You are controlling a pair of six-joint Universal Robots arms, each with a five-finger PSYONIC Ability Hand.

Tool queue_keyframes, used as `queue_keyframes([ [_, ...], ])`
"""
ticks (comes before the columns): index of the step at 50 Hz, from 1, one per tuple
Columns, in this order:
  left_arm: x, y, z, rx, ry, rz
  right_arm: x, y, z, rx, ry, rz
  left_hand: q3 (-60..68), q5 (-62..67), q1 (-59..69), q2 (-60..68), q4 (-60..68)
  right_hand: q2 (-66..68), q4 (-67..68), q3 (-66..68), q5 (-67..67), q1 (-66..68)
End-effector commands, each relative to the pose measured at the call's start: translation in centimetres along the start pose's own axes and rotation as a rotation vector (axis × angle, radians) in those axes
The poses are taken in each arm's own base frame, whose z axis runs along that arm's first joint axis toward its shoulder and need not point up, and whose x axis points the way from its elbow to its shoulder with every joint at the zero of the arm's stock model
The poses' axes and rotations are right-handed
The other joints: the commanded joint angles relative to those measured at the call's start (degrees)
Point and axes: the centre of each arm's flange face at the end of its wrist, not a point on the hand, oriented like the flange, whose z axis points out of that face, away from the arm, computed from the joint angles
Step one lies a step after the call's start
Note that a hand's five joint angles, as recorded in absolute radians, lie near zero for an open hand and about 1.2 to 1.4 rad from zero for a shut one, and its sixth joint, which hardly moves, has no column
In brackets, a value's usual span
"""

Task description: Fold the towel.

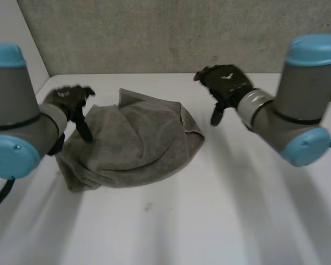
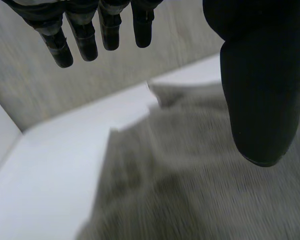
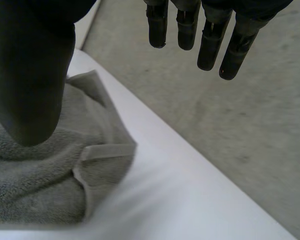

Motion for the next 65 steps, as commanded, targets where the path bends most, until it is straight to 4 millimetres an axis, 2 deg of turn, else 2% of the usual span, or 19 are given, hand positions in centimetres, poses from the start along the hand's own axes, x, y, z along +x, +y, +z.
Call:
queue_keyframes([
  [1, 0.0, 4.4, 0.5, -0.107, -0.004, 0.007, -3.5, 3.7, 4.6, -0.001, -0.088, -0.016, 0.4, -1.8, 0.0, 0.4, 0.5, -3.9, -4.9, -4.2, -3.4, -1.6],
  [5, -1.2, 6.5, 0.2, -0.137, -0.033, 0.017, -4.1, 5.9, 6.2, -0.024, -0.108, -0.056, 0.4, -1.8, 0.0, 0.4, 0.5, -3.9, -4.9, -4.2, -3.4, -1.6],
  [11, -1.8, 8.4, -1.0, -0.129, -0.052, 0.049, -4.5, 7.6, 7.2, -0.046, -0.122, -0.145, 0.4, -1.8, 0.0, 0.4, 0.5, -3.9, -4.9, -4.2, -3.4, -1.6],
  [13, -1.8, 8.7, -1.3, -0.12, -0.053, 0.055, -4.8, 8.8, 7.7, -0.058, -0.124, -0.212, 0.4, -1.8, 0.0, 0.4, 0.5, -3.9, -4.9, -4.2, -3.4, -1.6],
  [25, -1.7, 9.8, -1.9, -0.096, -0.057, 0.07, -4.9, 10.4, 8.3, -0.066, -0.113, -0.358, 0.7, -1.4, 0.3, 0.8, 0.9, -3.9, -4.9, -4.2, -3.4, -1.6],
  [32, -1.6, 10.2, -1.8, -0.109, -0.055, 0.076, -5.1, 11.3, 8.6, -0.063, -0.111, -0.433, 2.1, -0.1, 1.7, 2.1, 2.2, 5.5, 4.6, 5.3, 6.1, 7.9],
  [41, -1.6, 10.3, -1.6, -0.104, -0.055, 0.075, -4.7, 11.6, 9.2, -0.04, -0.052, -0.491, 5.1, 3.0, 4.7, 5.2, 5.3, 12.8, 11.8, 12.6, 13.3, 15.2],
  [43, -1.6, 10.3, -1.3, -0.086, -0.058, 0.076, -4.6, 11.5, 9.3, -0.032, -0.042, -0.501, 10.3, 8.2, 9.9, 10.4, 10.5, 15.1, 14.2, 14.9, 15.7, 17.5],
  [56, -1.6, 10.6, -0.8, -0.065, -0.061, 0.085, -4.7, 11.2, 9.5, -0.005, -0.035, -0.541, 18.1, 15.9, 17.7, 18.1, 18.2, 36.3, 35.4, 36.1, 36.9, 38.7],
  [65, -1.6, 10.6, -0.8, -0.064, -0.06, 0.111, -4.6, 10.6, 9.5, 0.005, -0.03, -0.541, 18.4, 16.3, 18.0, 18.4, 18.6, 34.3, 33.4, 34.1, 34.9, 36.7],
])
